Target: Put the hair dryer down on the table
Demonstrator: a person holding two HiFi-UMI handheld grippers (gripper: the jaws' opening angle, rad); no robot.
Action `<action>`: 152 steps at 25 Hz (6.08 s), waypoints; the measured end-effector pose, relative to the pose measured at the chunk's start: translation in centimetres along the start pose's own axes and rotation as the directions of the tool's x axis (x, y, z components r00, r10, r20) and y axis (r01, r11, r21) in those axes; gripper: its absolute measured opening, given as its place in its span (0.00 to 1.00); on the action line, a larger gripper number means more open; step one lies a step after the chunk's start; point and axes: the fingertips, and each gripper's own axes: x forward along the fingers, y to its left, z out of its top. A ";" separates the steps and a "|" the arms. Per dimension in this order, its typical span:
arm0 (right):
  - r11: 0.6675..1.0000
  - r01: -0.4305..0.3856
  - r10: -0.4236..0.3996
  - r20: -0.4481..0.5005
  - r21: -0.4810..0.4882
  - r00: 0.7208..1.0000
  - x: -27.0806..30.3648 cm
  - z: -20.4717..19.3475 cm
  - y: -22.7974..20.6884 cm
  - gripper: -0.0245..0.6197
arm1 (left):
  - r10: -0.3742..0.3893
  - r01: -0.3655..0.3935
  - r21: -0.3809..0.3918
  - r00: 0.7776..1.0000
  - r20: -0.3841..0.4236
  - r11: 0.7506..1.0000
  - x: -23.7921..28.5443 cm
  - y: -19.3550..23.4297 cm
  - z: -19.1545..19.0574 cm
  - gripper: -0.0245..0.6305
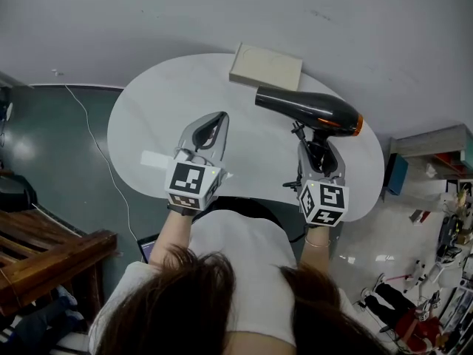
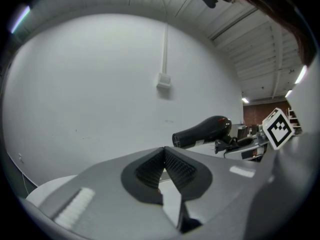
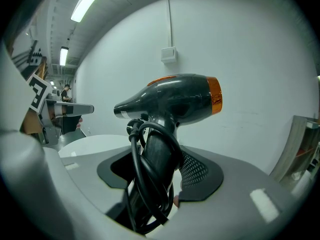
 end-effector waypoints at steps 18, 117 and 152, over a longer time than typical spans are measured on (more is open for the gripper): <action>0.998 -0.037 0.045 -0.164 0.054 0.985 4.7 -6.3 4.1 0.40 | -0.079 0.076 -0.049 0.995 -0.061 0.996 1.1 1.0 -3.8 0.12; 0.965 -0.148 0.216 -0.329 0.218 0.920 10.3 -12.7 5.2 0.52 | -0.069 0.059 -0.087 0.990 -0.120 0.995 2.3 -1.2 -8.0 0.12; 0.999 -0.007 -0.004 0.245 0.043 0.970 -3.5 5.7 -1.6 0.24 | -0.094 0.094 -0.003 0.993 0.073 0.996 1.4 -3.0 1.1 0.12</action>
